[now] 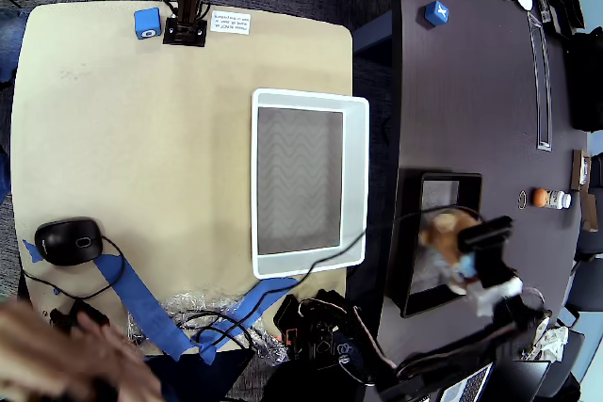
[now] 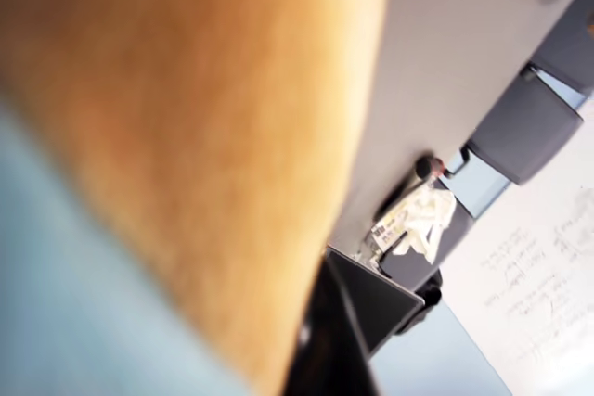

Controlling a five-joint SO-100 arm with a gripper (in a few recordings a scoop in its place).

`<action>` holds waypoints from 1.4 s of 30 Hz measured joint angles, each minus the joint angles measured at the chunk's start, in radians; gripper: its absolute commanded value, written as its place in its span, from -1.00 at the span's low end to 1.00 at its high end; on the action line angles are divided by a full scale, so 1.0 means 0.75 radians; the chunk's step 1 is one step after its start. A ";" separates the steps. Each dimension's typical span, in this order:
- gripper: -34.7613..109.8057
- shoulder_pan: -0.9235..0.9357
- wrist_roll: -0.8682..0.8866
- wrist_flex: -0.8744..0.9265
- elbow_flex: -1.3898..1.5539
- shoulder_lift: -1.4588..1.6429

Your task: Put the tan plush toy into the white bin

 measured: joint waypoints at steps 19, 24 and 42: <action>-0.52 -0.452 0.000 0.002 -0.198 0.466; -0.52 -0.726 0.000 0.002 -0.117 0.593; -0.52 -1.334 0.000 0.002 0.417 0.747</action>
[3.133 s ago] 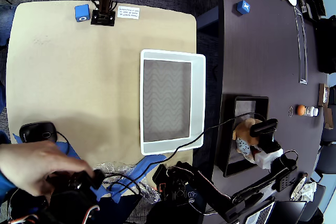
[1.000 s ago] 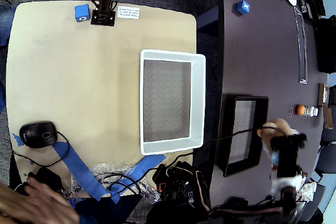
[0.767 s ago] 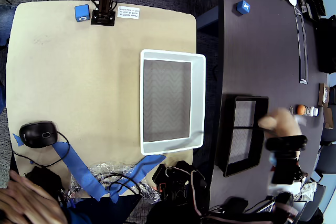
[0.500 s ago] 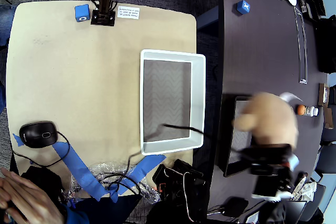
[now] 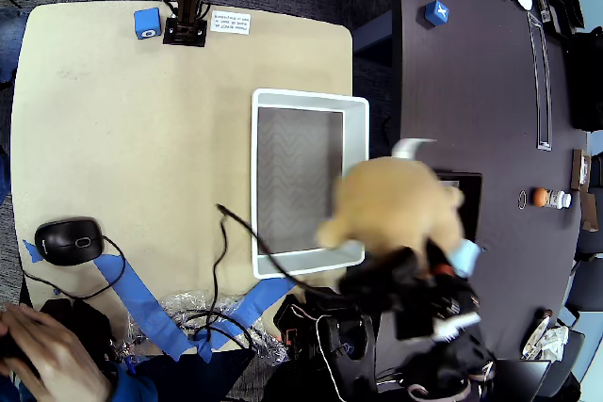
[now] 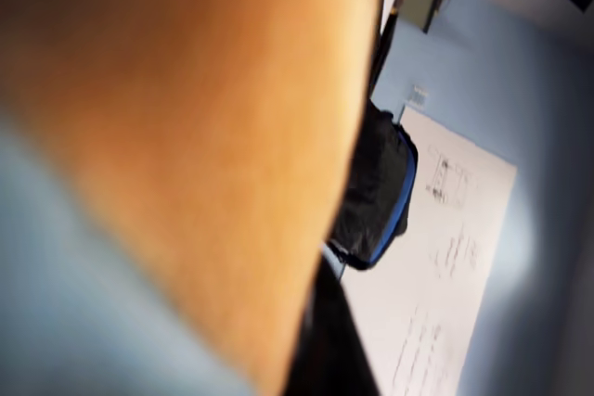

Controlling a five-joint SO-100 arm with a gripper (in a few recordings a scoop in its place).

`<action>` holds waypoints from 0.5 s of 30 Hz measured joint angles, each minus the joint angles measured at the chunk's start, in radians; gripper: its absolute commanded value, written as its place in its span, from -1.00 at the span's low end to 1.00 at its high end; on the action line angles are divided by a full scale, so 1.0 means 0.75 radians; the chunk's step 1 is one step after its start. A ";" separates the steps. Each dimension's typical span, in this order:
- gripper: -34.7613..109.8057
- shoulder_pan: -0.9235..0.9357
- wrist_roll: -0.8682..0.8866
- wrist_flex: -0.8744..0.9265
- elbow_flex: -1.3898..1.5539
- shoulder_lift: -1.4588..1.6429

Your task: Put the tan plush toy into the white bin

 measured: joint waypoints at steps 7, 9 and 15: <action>-0.52 -0.139 0.000 0.000 0.121 -0.045; -0.52 -0.174 0.000 0.000 0.121 -0.115; -0.52 -0.290 0.000 0.000 0.121 -0.284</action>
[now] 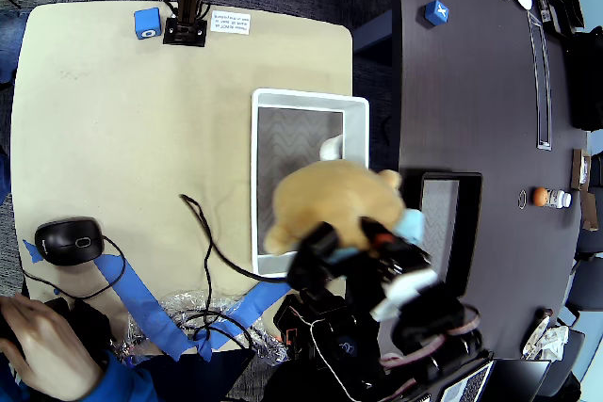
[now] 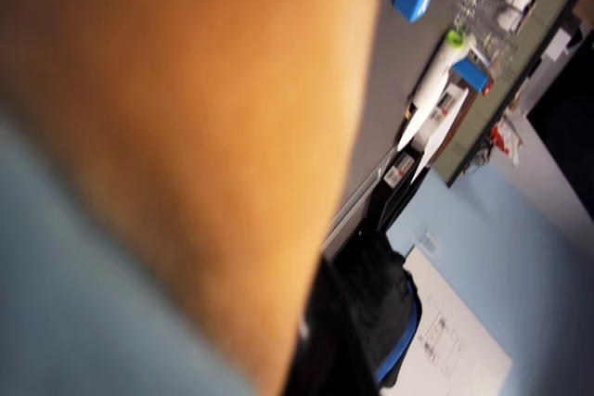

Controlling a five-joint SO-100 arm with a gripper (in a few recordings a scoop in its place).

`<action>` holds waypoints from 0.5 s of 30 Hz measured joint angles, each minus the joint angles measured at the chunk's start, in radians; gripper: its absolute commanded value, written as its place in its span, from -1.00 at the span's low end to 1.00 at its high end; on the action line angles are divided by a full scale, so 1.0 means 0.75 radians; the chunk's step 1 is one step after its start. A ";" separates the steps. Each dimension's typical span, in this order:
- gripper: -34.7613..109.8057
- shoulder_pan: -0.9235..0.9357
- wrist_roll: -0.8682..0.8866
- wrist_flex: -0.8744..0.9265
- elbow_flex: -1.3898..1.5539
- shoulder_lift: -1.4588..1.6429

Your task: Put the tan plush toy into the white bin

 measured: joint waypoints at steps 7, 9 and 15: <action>-0.52 0.002 0.000 -0.002 0.000 -0.166; -0.52 -0.004 0.000 -0.002 0.000 -0.198; -0.52 -0.004 -0.002 -0.084 0.016 -0.270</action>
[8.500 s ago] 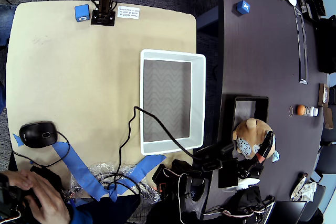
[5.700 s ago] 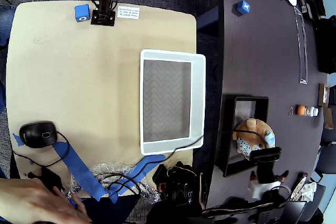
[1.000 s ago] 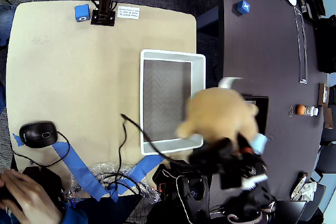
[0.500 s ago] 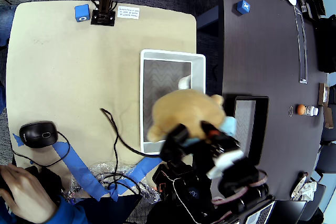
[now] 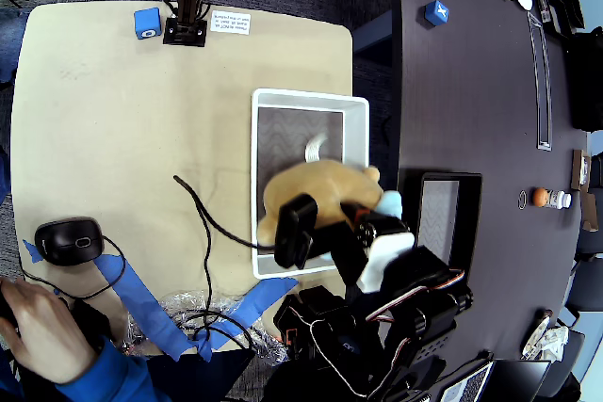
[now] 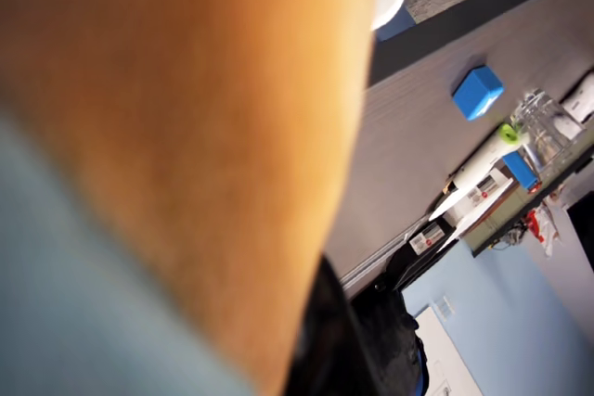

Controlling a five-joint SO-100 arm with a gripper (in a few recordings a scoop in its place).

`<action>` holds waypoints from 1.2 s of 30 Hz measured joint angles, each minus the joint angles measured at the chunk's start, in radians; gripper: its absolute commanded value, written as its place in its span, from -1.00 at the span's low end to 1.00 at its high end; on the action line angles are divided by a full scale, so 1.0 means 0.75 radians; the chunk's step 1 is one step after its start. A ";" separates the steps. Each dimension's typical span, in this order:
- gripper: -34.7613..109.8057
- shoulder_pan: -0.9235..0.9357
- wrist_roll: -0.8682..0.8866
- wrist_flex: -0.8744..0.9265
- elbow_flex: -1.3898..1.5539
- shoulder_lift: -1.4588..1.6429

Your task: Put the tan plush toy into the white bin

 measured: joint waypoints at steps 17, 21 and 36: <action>-0.50 0.000 0.000 -0.094 0.010 -0.129; -0.49 0.000 0.000 -0.094 0.010 -0.129; -0.08 0.000 0.000 -0.094 0.010 -0.129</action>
